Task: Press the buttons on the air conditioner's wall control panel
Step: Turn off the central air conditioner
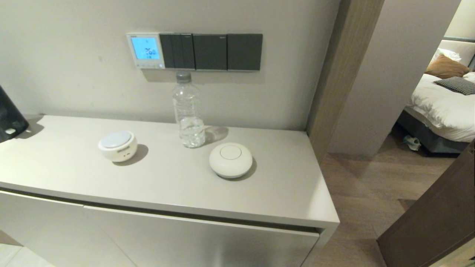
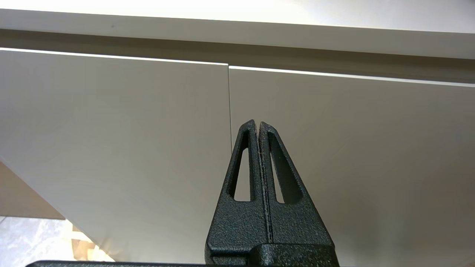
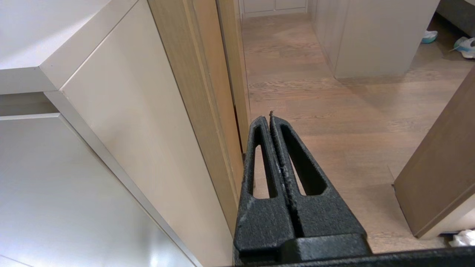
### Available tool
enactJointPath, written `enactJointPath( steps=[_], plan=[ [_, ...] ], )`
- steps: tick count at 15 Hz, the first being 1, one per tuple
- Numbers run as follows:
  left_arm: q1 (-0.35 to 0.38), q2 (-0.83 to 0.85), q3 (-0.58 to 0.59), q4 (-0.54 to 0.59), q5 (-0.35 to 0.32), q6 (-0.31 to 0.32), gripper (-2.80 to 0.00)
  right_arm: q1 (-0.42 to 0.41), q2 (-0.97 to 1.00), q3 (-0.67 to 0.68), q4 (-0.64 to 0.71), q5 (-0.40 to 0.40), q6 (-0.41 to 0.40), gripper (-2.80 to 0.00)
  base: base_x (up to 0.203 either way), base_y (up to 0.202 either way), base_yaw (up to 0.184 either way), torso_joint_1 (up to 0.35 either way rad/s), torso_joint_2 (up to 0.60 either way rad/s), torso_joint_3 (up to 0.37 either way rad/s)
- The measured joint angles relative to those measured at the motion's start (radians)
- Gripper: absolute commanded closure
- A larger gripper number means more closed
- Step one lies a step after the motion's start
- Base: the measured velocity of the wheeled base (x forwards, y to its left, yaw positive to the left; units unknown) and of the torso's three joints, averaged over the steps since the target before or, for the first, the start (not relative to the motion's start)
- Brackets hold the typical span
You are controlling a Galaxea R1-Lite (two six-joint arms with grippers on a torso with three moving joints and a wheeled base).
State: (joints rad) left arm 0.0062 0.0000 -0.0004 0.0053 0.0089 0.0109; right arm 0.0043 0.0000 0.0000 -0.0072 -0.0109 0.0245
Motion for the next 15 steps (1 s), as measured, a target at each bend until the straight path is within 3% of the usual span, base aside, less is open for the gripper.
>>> enactJointPath(
  steps=[15],
  plan=[
    [-0.001, 0.0, 0.0, -0.001, 0.001, -0.009, 0.0, 0.0, 0.0, 0.0, 0.0, 0.0, 0.0, 0.0, 0.0, 0.0, 0.0, 0.0, 0.0, 0.0]
  ],
)
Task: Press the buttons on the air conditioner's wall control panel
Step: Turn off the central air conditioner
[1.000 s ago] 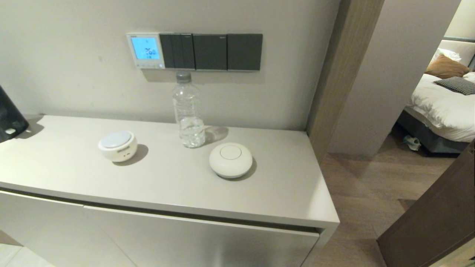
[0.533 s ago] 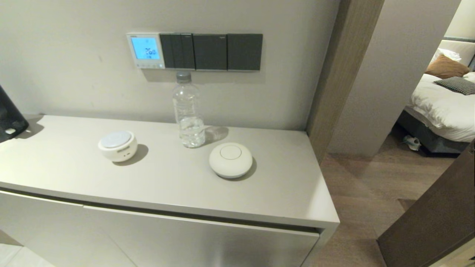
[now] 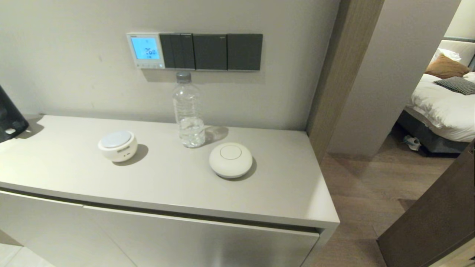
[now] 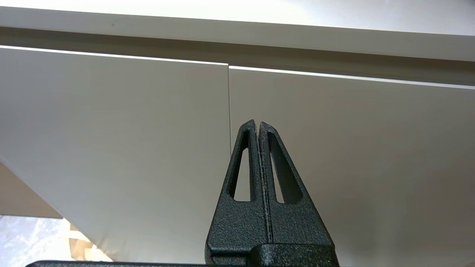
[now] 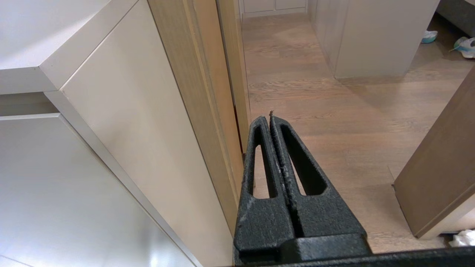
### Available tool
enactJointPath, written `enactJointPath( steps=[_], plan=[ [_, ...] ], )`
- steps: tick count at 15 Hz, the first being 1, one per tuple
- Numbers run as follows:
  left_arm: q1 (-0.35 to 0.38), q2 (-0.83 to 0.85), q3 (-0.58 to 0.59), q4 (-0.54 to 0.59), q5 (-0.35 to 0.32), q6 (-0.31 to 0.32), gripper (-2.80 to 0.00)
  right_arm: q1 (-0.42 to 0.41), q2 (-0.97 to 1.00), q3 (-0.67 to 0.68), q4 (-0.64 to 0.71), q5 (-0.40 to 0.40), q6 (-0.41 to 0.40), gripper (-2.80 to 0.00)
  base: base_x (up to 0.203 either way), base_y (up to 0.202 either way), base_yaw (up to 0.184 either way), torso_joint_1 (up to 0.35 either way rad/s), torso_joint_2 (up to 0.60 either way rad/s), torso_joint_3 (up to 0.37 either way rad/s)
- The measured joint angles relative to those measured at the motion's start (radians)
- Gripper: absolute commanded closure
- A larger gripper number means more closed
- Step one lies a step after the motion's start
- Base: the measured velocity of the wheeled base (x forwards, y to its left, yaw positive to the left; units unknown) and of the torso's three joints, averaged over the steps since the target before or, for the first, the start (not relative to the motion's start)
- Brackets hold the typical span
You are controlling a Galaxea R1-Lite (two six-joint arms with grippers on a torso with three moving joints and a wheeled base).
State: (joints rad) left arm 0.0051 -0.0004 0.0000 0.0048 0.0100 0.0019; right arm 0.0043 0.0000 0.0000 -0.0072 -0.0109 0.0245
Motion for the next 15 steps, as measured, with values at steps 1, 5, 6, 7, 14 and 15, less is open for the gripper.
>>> enactJointPath(
  steps=[1, 5, 6, 7, 14, 15],
  plan=[
    [0.0, 0.0, 0.0, 0.0, 0.0, -0.001, 0.0, 0.0, 0.0, 0.0, 0.0, 0.0, 0.0, 0.0, 0.0, 0.0, 0.0, 0.0, 0.0, 0.0],
    [-0.001, 0.0, 0.0, -0.001, 0.0, -0.002, 0.0, 0.0, 0.0, 0.0, 0.0, 0.0, 0.0, 0.0, 0.0, 0.0, 0.0, 0.0, 0.0, 0.0],
    [-0.001, 0.0, 0.0, 0.0, 0.0, -0.002, 0.0, 0.0, 0.0, 0.0, 0.0, 0.0, 0.0, 0.0, 0.0, 0.0, 0.0, 0.0, 0.0, 0.0],
    [-0.001, 0.0, 0.0, -0.001, 0.0, -0.002, 0.0, 0.0, 0.0, 0.0, 0.0, 0.0, 0.0, 0.0, 0.0, 0.0, 0.0, 0.0, 0.0, 0.0],
    [-0.001, -0.001, 0.0, -0.002, -0.001, -0.004, 0.0, 0.0, 0.0, 0.0, 0.0, 0.0, 0.0, 0.0, 0.0, 0.0, 0.0, 0.0, 0.0, 0.0],
    [-0.001, -0.001, 0.0, -0.002, -0.003, -0.001, 0.0, 0.0, 0.0, 0.0, 0.0, 0.0, 0.0, 0.0, 0.0, 0.0, 0.0, 0.0, 0.0, 0.0]
  ],
)
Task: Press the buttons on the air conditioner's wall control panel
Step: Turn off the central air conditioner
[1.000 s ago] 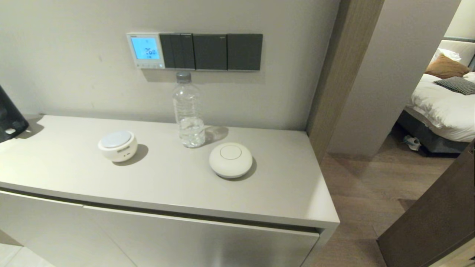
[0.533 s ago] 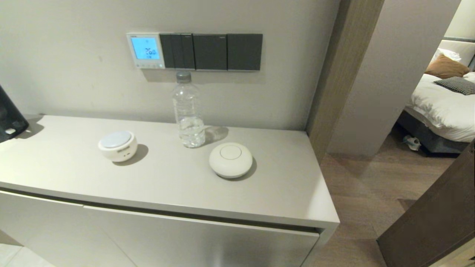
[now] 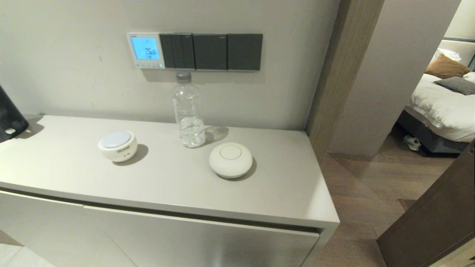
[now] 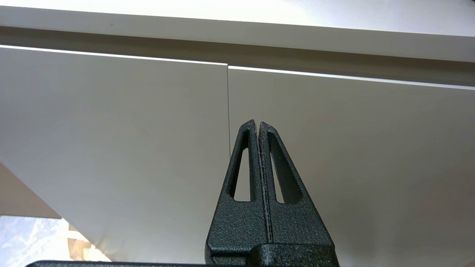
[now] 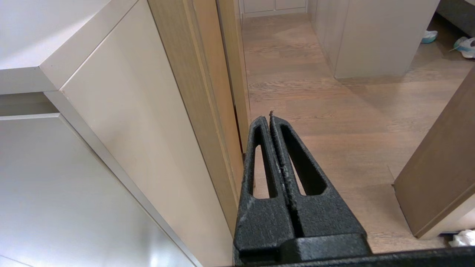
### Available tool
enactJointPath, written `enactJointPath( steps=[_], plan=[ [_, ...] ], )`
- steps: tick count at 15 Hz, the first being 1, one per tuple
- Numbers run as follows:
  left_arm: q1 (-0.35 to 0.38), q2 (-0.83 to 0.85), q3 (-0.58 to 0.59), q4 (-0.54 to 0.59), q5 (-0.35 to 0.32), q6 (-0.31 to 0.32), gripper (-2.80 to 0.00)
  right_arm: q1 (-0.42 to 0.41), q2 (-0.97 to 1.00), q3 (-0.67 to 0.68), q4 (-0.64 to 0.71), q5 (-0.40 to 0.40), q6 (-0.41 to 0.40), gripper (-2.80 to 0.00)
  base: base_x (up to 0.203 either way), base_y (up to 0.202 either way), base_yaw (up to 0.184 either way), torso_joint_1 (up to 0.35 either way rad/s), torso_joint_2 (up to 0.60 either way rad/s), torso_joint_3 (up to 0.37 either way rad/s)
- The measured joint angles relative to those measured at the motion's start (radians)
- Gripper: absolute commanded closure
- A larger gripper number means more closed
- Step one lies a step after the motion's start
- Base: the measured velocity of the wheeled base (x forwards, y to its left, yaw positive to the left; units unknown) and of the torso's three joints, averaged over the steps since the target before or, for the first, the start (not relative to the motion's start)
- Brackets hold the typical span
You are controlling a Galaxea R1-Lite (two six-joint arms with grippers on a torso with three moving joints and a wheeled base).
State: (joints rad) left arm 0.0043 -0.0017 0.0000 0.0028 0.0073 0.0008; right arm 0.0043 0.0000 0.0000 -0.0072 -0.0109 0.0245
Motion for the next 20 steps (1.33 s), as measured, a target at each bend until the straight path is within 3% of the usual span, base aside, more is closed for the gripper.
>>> enactJointPath(
  steps=[8, 13, 17, 20],
  plan=[
    [0.001, 0.001, -0.02, 0.021, -0.006, 0.037, 0.0, 0.0, 0.0, 0.0, 0.0, 0.0, 0.0, 0.0, 0.0, 0.0, 0.0, 0.0, 0.0, 0.0],
    [-0.003, 0.14, -0.262, 0.011, -0.01, 0.033, 0.0, 0.0, 0.0, 0.0, 0.0, 0.0, 0.0, 0.0, 0.0, 0.0, 0.0, 0.0, 0.0, 0.0],
    [-0.03, 0.417, -0.518, -0.057, -0.044, 0.021, 0.0, 0.0, 0.0, 0.0, 0.0, 0.0, 0.0, 0.0, 0.0, 0.0, 0.0, 0.0, 0.0, 0.0],
    [-0.038, 0.662, -0.696, -0.113, -0.111, -0.024, 0.0, 0.0, 0.0, 0.0, 0.0, 0.0, 0.0, 0.0, 0.0, 0.0, 0.0, 0.0, 0.0, 0.0]
  ],
)
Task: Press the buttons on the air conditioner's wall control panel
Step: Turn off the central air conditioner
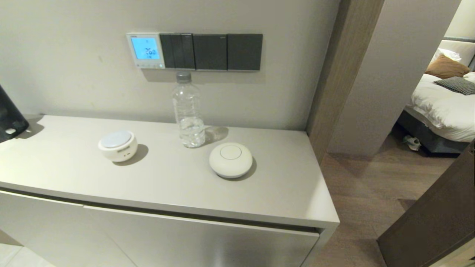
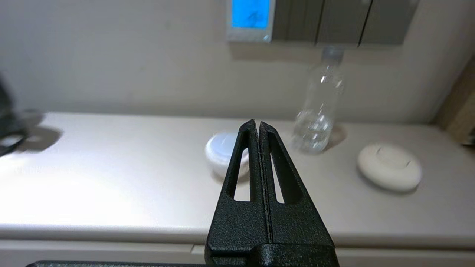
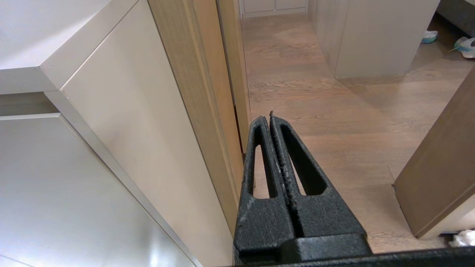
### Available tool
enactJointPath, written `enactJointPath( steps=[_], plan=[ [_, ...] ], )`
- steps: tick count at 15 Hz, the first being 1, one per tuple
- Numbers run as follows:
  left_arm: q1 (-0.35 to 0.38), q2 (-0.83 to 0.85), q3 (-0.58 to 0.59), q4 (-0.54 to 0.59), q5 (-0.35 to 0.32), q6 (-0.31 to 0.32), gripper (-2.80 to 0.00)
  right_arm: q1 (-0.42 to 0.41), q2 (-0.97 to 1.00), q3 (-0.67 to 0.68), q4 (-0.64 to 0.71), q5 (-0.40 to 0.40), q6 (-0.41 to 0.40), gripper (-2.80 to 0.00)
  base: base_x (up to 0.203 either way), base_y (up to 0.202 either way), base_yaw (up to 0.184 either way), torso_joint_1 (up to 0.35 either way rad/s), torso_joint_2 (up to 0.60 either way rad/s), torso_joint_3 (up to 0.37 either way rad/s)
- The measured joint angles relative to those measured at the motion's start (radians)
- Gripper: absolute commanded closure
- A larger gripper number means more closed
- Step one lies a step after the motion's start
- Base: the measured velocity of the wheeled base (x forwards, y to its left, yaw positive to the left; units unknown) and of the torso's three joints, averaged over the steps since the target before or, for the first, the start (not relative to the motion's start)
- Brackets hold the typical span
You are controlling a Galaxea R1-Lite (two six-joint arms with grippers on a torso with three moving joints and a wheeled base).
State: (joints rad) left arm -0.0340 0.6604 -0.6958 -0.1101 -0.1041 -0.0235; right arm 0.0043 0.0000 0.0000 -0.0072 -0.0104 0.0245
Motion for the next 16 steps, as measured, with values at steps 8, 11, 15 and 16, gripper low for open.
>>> enactJointPath(
  steps=[8, 11, 15, 16],
  plan=[
    [-0.101, 0.57, -0.356, -0.171, -0.081, -0.196, 0.0, 0.0, 0.0, 0.0, 0.0, 0.0, 0.0, 0.0, 0.0, 0.0, 0.0, 0.0, 0.0, 0.0],
    [-0.146, 0.735, -0.457, -0.265, -0.076, -0.231, 0.0, 0.0, 0.0, 0.0, 0.0, 0.0, 0.0, 0.0, 0.0, 0.0, 0.0, 0.0, 0.0, 0.0],
    [-0.183, 0.911, -0.553, -0.336, -0.075, -0.25, 0.0, 0.0, 0.0, 0.0, 0.0, 0.0, 0.0, 0.0, 0.0, 0.0, 0.0, 0.0, 0.0, 0.0],
    [-0.185, 0.95, -0.568, -0.371, -0.074, -0.253, 0.0, 0.0, 0.0, 0.0, 0.0, 0.0, 0.0, 0.0, 0.0, 0.0, 0.0, 0.0, 0.0, 0.0]
  ],
)
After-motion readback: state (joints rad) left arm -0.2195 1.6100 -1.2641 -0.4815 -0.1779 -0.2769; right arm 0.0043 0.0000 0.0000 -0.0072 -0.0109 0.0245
